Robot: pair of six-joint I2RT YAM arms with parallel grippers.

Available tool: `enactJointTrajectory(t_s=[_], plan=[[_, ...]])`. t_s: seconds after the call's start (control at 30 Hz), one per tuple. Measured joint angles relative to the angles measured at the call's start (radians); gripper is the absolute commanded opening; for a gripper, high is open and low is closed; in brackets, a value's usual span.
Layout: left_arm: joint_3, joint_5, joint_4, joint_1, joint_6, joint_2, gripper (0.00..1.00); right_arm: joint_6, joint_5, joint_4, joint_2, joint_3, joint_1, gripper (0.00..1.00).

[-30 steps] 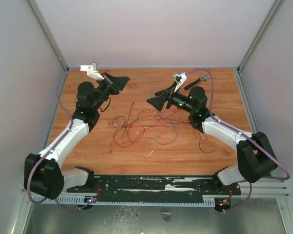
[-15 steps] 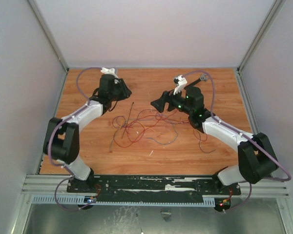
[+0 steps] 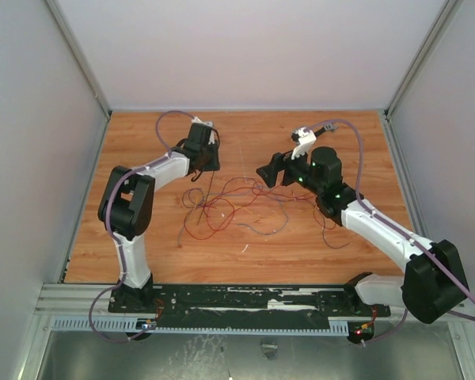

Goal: Zip-tie the wires
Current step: Pick up the ribbon from the center of the board.

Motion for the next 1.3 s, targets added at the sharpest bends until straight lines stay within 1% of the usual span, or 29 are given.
enactJointTrajectory(t_s=[0.3,0.7,0.87,0.93,1.0,1.17,1.3], plan=[[0.026,-0.04,-0.044,-0.013,0.021,0.055,0.31,-0.021,0.031,-0.039,-0.024,-0.013,0.0,0.83],[0.026,-0.056,-0.048,-0.013,0.032,0.076,0.22,-0.024,0.055,-0.051,-0.032,-0.013,0.0,0.83],[0.026,-0.056,-0.045,-0.013,0.033,0.09,0.17,-0.032,0.065,-0.051,-0.04,-0.013,0.0,0.83],[0.026,-0.058,-0.043,-0.014,0.033,0.09,0.1,-0.034,0.067,-0.051,-0.042,-0.013,0.0,0.83],[0.026,-0.059,-0.041,-0.014,0.034,0.092,0.01,-0.036,0.072,-0.051,-0.043,-0.013,0.0,0.83],[0.024,-0.059,-0.031,-0.015,0.035,0.093,0.0,-0.041,0.079,-0.054,-0.047,-0.015,0.0,0.83],[0.013,-0.023,-0.004,-0.011,0.024,0.082,0.0,-0.043,0.07,-0.053,-0.047,-0.017,0.0,0.87]])
